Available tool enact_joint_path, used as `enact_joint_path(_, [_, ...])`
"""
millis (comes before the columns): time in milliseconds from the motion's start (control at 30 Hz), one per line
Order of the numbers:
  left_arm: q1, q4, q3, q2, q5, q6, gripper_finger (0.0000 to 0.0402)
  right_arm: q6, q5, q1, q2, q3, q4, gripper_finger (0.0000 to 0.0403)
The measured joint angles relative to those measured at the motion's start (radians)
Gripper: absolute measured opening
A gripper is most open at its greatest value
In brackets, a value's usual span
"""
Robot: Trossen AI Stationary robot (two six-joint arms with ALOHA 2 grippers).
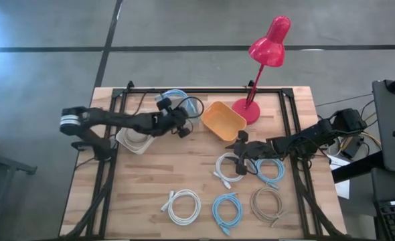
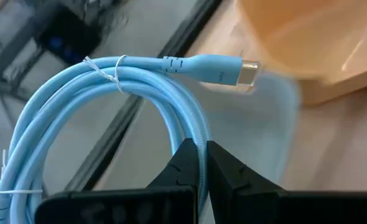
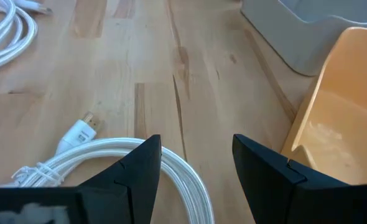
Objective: Sort HDMI cables
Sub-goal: Put the top left light blue hdmi cable into the gray bin
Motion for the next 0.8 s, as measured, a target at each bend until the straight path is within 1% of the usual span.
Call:
enact_joint_path(167, [0.044, 0.091, 0.0, 0.127, 0.009, -0.007, 0.0012, -0.004, 0.0, 0.0, 0.0, 0.002, 0.0, 0.0194])
enact_joint_path(267, [0.058, 0.107, 0.002, 0.195, 0.034, -0.017, 0.0012, -0.004, 0.0, 0.0, 0.0, 0.002, 0.0, 0.0194])
enact_joint_path(367, [0.065, 0.115, 0.011, 0.238, 0.017, -0.084, 0.0018, -0.003, 0.0, 0.0, 0.0, 0.002, -0.001, 0.0194])
enact_joint_path(467, [0.071, 0.119, 0.024, 0.253, 0.005, -0.124, 0.004, -0.002, 0.0, 0.0, 0.0, 0.002, -0.001, 0.0194])
enact_joint_path(600, [0.071, 0.111, 0.041, 0.251, 0.014, -0.117, 0.0079, 0.0, 0.0, 0.0, 0.0, 0.002, -0.001, 0.0194])
enact_joint_path(800, [0.068, 0.057, 0.065, 0.191, 0.032, -0.115, 0.0125, 0.021, 0.0, 0.0, 0.0, 0.001, -0.002, 0.0194])
